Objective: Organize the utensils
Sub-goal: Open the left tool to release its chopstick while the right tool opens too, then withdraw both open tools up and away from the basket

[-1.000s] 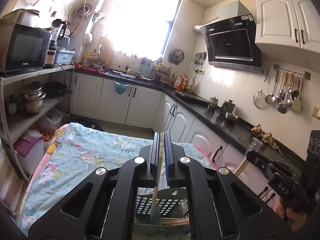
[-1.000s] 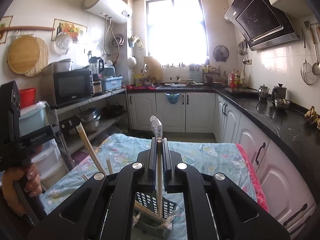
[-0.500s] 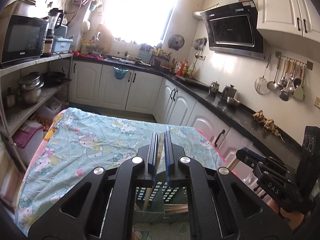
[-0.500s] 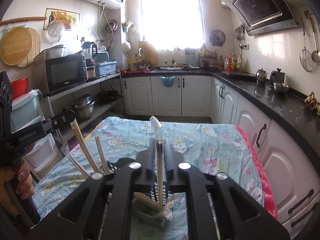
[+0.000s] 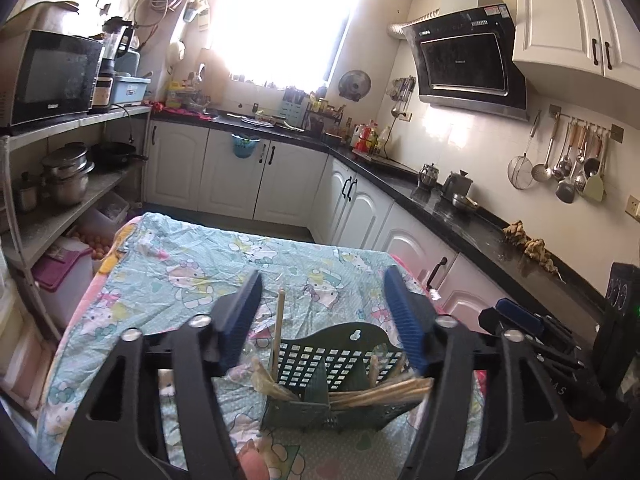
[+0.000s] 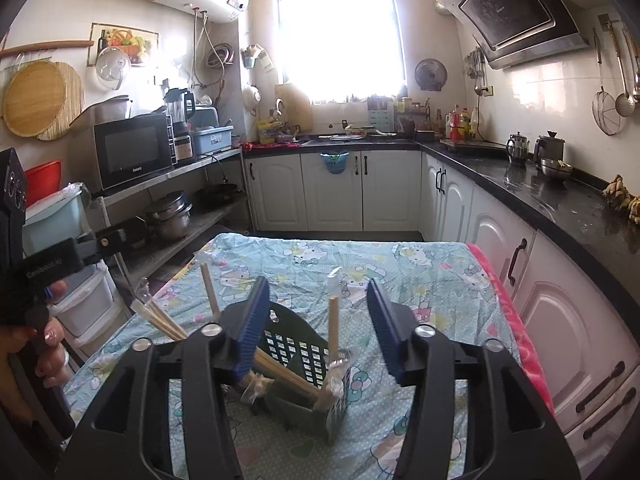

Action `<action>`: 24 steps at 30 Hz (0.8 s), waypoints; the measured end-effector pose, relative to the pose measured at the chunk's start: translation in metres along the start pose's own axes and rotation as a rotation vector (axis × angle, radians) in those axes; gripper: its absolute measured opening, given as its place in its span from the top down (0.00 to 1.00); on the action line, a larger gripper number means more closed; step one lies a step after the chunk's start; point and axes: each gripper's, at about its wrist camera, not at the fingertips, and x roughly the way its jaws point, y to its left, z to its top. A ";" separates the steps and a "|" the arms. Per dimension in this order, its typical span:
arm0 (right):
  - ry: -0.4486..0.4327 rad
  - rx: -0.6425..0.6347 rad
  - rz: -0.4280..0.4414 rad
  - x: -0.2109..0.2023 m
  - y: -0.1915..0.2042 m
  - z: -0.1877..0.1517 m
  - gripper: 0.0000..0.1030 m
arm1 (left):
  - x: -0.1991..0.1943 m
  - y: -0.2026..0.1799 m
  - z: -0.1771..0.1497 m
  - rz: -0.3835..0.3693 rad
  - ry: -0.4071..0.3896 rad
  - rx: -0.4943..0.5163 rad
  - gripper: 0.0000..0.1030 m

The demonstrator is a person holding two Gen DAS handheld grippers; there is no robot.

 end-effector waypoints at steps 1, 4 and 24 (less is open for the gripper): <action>-0.003 0.002 0.003 -0.004 0.000 0.000 0.45 | -0.006 -0.001 0.001 -0.008 -0.003 -0.005 0.37; -0.018 0.011 0.008 -0.015 0.000 -0.001 0.38 | -0.018 -0.004 0.001 -0.011 -0.009 0.000 0.26; -0.073 -0.012 0.023 -0.085 0.018 -0.027 0.12 | -0.082 -0.010 -0.037 0.003 -0.003 -0.008 0.10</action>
